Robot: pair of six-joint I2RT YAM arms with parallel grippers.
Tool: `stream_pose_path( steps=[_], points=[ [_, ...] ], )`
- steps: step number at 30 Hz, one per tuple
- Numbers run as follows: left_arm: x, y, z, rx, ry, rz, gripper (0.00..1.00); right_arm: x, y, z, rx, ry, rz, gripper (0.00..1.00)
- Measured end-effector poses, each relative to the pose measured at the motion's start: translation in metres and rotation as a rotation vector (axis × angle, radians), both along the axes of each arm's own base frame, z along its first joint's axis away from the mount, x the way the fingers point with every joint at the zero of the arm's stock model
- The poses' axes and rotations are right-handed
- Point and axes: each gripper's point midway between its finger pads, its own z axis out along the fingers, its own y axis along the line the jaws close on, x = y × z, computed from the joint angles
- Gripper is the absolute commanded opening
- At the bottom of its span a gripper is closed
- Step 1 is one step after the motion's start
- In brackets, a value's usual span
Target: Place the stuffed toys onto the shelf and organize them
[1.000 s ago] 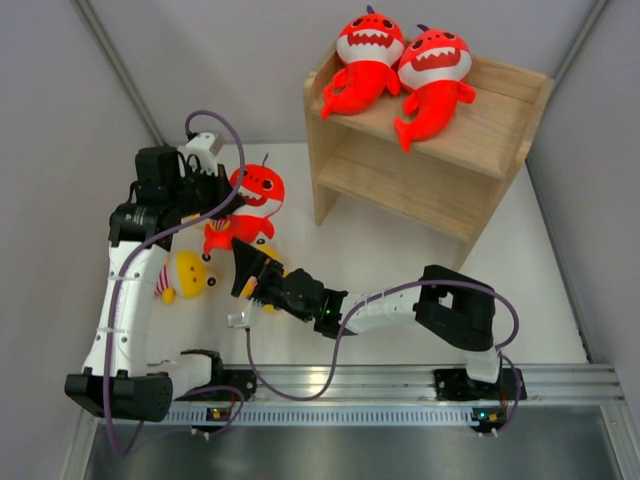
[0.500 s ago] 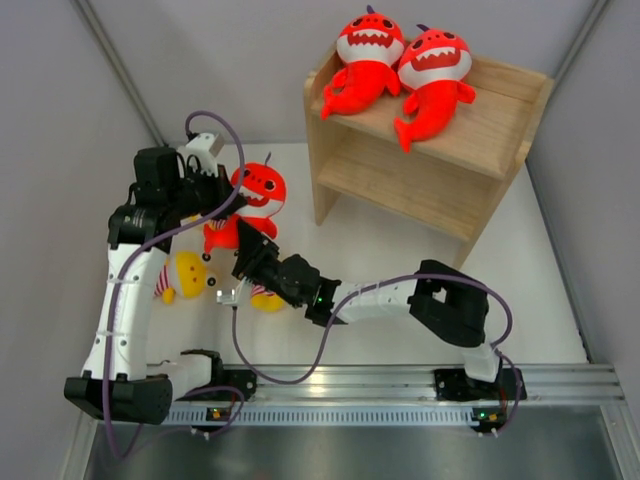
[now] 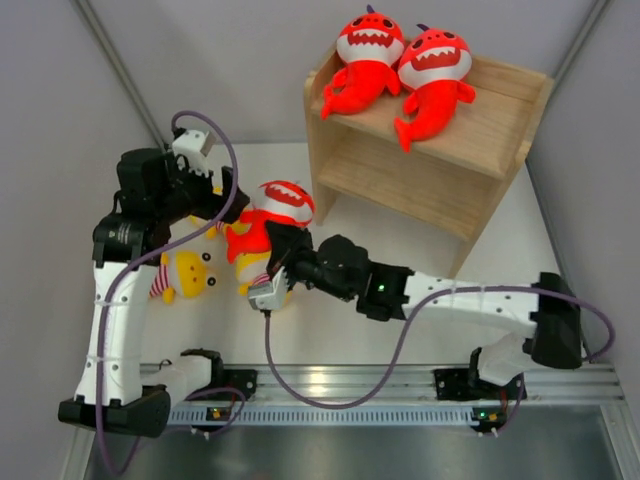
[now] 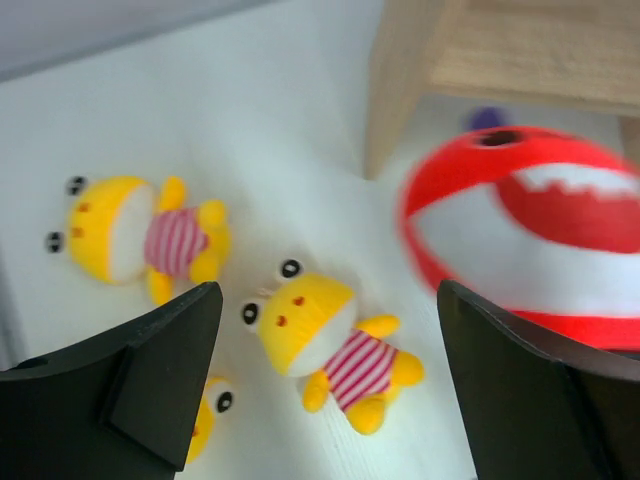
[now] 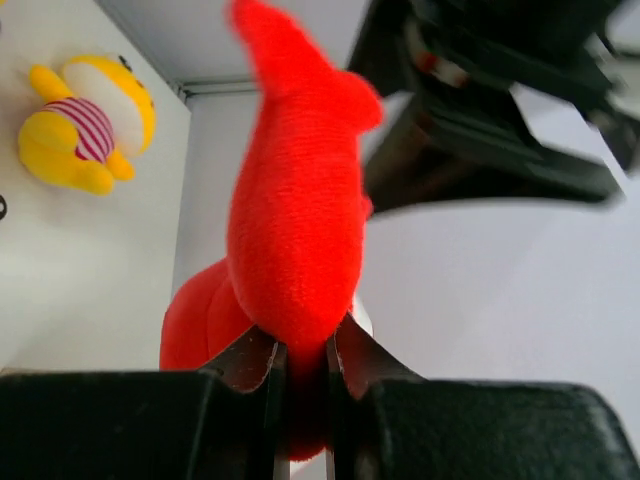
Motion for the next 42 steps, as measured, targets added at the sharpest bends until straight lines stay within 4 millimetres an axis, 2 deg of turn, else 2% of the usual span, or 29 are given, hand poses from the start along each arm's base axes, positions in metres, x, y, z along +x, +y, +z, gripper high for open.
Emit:
stream_pose_path(
  steps=[1,5,8,10,13,16,19,25,28,31,35,39,42],
  points=[
    [0.002,0.008,0.01,0.031,-0.035,0.032,0.98,-0.005,-0.012,0.018,0.025,0.033,0.005,0.0],
    [0.005,0.041,0.054,0.115,-0.166,0.187,0.98,-0.019,-0.063,0.092,0.141,0.078,0.001,0.0],
    [-0.001,0.056,0.085,0.145,-0.251,0.257,0.98,-0.027,-0.104,0.145,0.236,0.067,-0.008,0.0],
    [-0.005,0.06,0.098,0.15,-0.287,0.282,0.98,-0.03,-0.129,0.174,0.282,0.049,-0.019,0.0],
    [-0.009,0.062,0.105,0.151,-0.308,0.289,0.98,-0.035,-0.162,0.213,0.33,0.009,-0.042,0.0],
    [-0.01,0.062,0.104,0.152,-0.306,0.285,0.98,-0.035,-0.188,0.238,0.35,-0.028,-0.088,0.0],
    [-0.006,0.059,0.098,0.154,-0.288,0.271,0.98,-0.025,-0.223,0.26,0.361,-0.068,-0.185,0.0],
    [-0.002,0.052,0.081,0.151,-0.238,0.226,0.98,0.016,-0.305,0.274,0.307,-0.136,-0.481,0.0],
    [-0.001,0.048,0.075,0.148,-0.222,0.203,0.98,0.024,-0.329,0.273,0.261,-0.147,-0.568,0.0],
    [-0.002,0.045,0.07,0.145,-0.212,0.185,0.98,0.03,-0.346,0.267,0.214,-0.145,-0.627,0.0],
    [-0.004,0.041,0.068,0.138,-0.207,0.165,0.98,0.046,-0.364,0.249,0.145,-0.124,-0.706,0.0],
    [-0.008,0.039,0.069,0.132,-0.213,0.153,0.98,0.073,-0.371,0.212,0.064,-0.067,-0.737,0.01],
    [-0.011,0.039,0.071,0.13,-0.221,0.147,0.98,0.093,-0.367,0.194,0.034,-0.018,-0.732,0.01]
  ],
)
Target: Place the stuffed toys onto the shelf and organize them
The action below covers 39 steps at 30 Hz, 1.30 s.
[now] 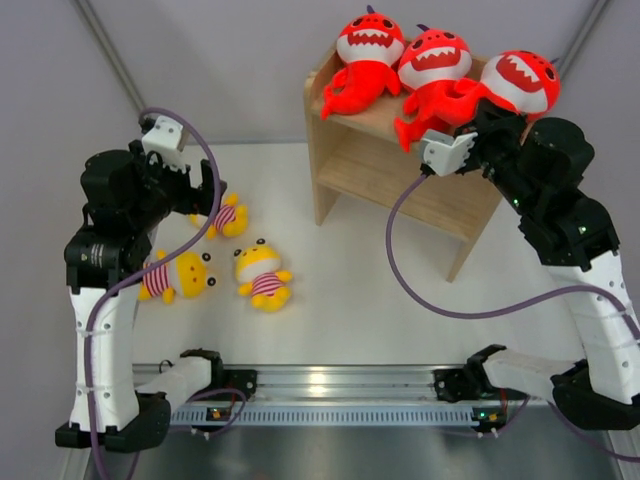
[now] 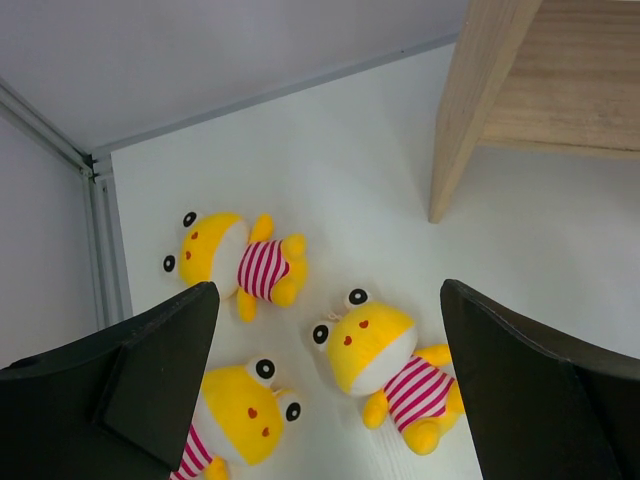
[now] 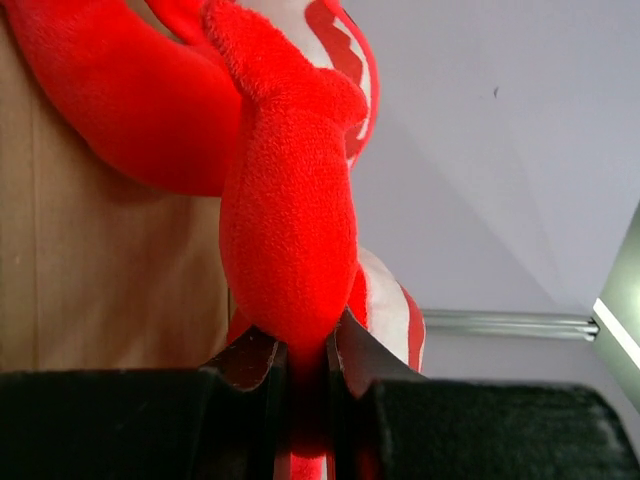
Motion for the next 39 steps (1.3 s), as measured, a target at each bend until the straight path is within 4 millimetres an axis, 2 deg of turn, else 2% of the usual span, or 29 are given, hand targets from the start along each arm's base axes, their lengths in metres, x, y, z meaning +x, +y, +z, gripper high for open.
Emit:
stream_pose_path(
  steps=[4,8,13,16,17,19,20,23,26,28,35,39],
  points=[
    [-0.001,-0.001,0.0,0.0,-0.002,-0.005,0.99,0.01,0.009,-0.016,0.006,0.043,0.039,0.02],
    [-0.001,-0.001,-0.002,-0.001,0.003,-0.008,0.98,0.01,0.015,-0.029,0.014,0.074,0.079,0.03],
    [0.0,-0.003,-0.003,-0.003,0.009,-0.018,0.98,0.011,0.017,-0.034,0.043,0.089,0.109,0.12],
    [0.001,-0.004,-0.005,-0.004,0.014,-0.023,0.98,0.013,0.013,-0.039,0.061,0.091,0.117,0.25],
    [0.001,-0.004,-0.005,-0.005,0.015,-0.024,0.98,0.013,0.011,-0.041,0.068,0.095,0.118,0.36],
    [0.001,-0.005,-0.005,-0.006,0.015,-0.028,0.99,0.014,0.007,-0.043,0.084,0.097,0.115,0.5],
    [0.001,-0.005,-0.005,-0.006,0.015,-0.03,0.98,0.013,0.007,-0.043,0.092,0.098,0.117,0.64],
    [0.001,-0.006,-0.005,-0.007,0.015,-0.031,0.99,0.009,0.007,-0.037,0.124,0.084,0.132,0.81],
    [0.001,-0.006,-0.005,-0.006,0.014,-0.033,0.98,0.002,0.005,-0.031,0.151,0.071,0.134,0.87],
    [0.001,-0.006,-0.005,-0.004,0.014,-0.034,0.98,-0.002,0.003,-0.03,0.169,0.07,0.132,0.99],
    [0.001,-0.006,-0.005,0.003,0.012,-0.037,0.98,-0.011,0.008,-0.037,0.209,0.12,0.169,0.99],
    [0.001,-0.007,-0.005,0.007,0.011,-0.046,0.98,-0.023,0.017,-0.037,0.251,0.164,0.229,0.99]
  ],
)
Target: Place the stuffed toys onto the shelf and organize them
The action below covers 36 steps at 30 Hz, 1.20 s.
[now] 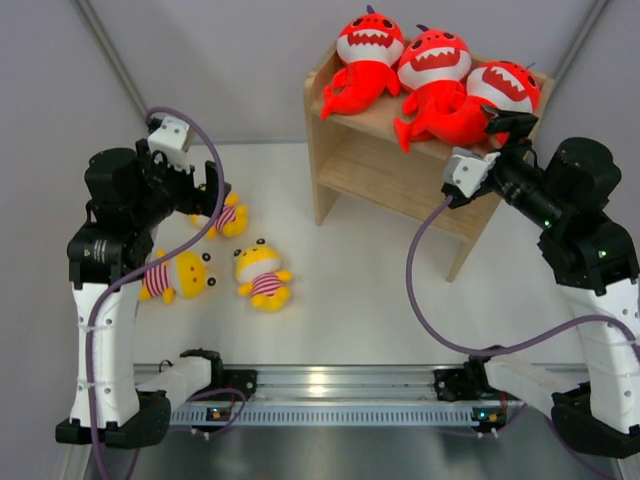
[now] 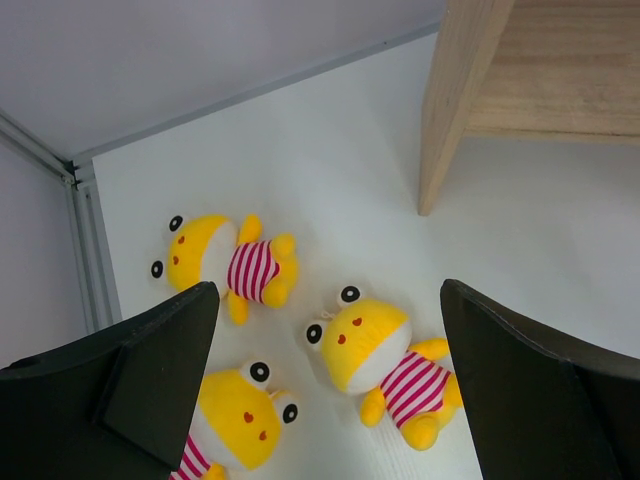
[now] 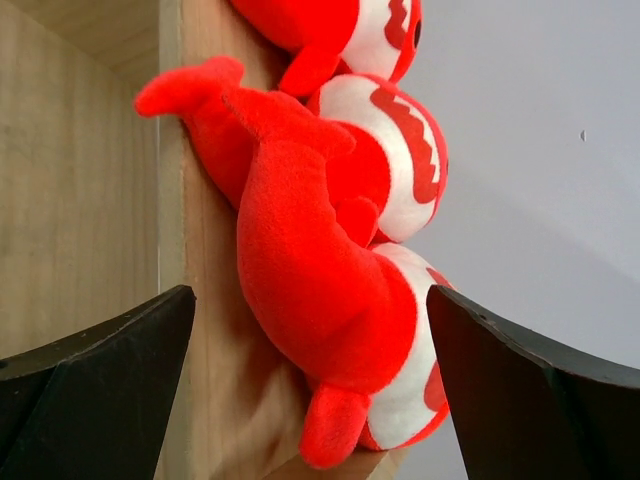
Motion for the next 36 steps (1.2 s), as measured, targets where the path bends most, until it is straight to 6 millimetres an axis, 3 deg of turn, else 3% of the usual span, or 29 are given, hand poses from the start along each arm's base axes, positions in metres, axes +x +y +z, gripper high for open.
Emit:
stream_pose_path(
  steps=[9,13,16,19,22,26,30,36],
  points=[
    [0.007,-0.002,-0.007,0.005,0.024,-0.014,0.98,-0.066,0.023,0.038,0.237,0.025,0.215,0.99],
    [0.009,-0.003,-0.009,0.005,0.031,-0.016,0.98,-0.076,0.025,0.058,0.425,0.061,0.235,1.0],
    [0.011,-0.003,-0.011,0.005,0.039,-0.016,0.98,-0.064,0.024,0.064,0.594,0.128,0.195,0.93],
    [0.012,-0.003,-0.017,0.006,0.053,-0.015,0.98,-0.044,0.021,0.064,0.787,0.217,0.122,0.71],
    [0.013,-0.003,-0.02,0.007,0.062,-0.013,0.98,-0.02,0.011,0.057,0.971,0.283,0.002,0.6],
    [0.012,-0.002,-0.022,0.01,0.064,-0.008,0.98,0.01,0.004,0.039,1.111,0.346,-0.139,0.56],
    [0.011,0.001,-0.028,0.017,0.077,0.007,0.98,0.026,0.004,0.027,1.174,0.371,-0.22,0.53],
    [0.011,0.002,-0.029,0.022,0.078,0.011,0.99,0.035,-0.01,0.033,1.257,0.312,-0.328,0.5]
  ],
)
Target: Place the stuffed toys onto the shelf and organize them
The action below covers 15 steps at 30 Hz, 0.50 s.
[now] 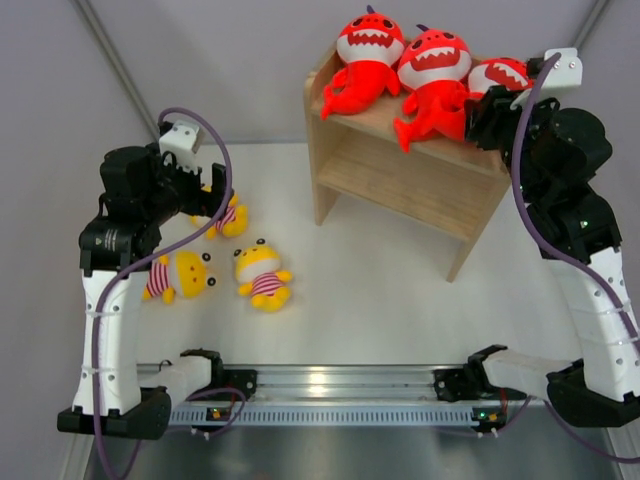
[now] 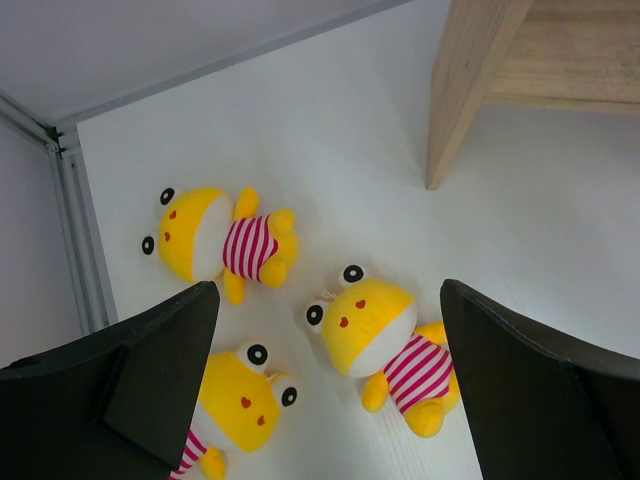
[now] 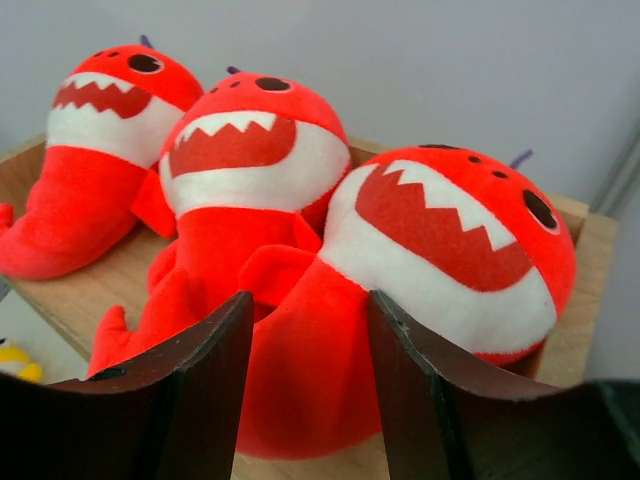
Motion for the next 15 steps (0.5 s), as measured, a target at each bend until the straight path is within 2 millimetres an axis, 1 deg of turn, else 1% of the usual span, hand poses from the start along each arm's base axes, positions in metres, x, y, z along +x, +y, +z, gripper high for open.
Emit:
stream_pose_path(
  steps=[3,7,9,12,15],
  points=[
    [0.0,0.0,0.0,0.0,0.0,0.0,0.98,-0.001,-0.015,-0.001,0.01,0.002,-0.079,0.52],
    [0.0,0.0,0.0,0.0,0.0,-0.001,0.98,-0.014,-0.033,0.0,0.016,-0.003,-0.15,0.57],
    [0.0,0.0,0.0,0.001,0.0,-0.001,0.98,-0.019,-0.039,0.001,0.005,-0.005,-0.174,0.61],
    [0.0,0.0,0.0,0.001,0.0,-0.002,0.98,-0.02,-0.041,0.001,-0.027,0.009,-0.178,0.67],
    [0.001,0.0,-0.006,0.014,0.01,-0.006,0.97,-0.016,-0.036,0.002,-0.057,0.02,-0.156,0.7]
  ],
)
